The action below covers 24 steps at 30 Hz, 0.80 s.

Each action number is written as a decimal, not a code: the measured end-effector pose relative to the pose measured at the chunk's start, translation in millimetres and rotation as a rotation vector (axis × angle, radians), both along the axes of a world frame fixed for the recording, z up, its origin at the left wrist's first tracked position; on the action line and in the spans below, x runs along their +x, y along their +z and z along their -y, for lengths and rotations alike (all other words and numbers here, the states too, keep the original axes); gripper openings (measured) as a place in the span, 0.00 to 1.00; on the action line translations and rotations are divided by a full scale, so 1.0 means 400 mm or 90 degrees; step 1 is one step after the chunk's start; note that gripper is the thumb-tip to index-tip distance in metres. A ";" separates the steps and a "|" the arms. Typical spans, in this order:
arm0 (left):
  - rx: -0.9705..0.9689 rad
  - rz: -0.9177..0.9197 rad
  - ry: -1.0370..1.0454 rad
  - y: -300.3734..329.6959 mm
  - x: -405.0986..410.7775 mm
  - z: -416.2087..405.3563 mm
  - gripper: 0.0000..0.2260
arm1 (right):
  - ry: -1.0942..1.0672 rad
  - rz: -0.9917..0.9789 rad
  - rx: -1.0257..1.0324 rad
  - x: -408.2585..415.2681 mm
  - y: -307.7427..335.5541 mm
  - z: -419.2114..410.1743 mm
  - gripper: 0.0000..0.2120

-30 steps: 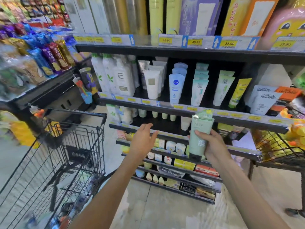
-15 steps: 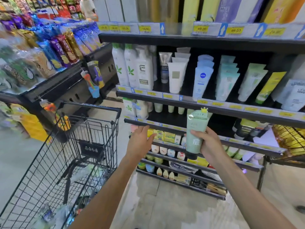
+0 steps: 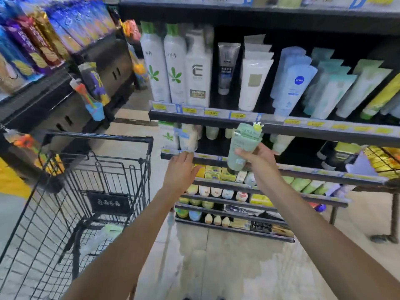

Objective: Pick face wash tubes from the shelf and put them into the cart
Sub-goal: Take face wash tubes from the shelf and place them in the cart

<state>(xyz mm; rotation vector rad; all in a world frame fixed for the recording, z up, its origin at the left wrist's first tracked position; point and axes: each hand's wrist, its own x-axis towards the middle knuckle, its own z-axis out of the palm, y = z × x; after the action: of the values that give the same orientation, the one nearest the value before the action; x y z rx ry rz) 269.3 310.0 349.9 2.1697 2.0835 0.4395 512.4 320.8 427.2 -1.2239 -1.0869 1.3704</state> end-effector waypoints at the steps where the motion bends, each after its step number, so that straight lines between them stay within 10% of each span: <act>1: 0.000 -0.012 -0.001 -0.020 -0.008 -0.022 0.24 | 0.005 0.010 0.010 -0.014 -0.015 -0.019 0.16; 24: 0.164 -0.065 -0.045 -0.260 -0.124 -0.212 0.20 | 0.042 0.129 0.120 -0.208 -0.268 -0.330 0.17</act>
<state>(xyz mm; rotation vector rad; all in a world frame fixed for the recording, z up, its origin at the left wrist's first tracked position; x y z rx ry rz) 219.7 394.7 245.7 2.4478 2.0962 0.6345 429.2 452.6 320.1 -1.2151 -1.3759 1.1804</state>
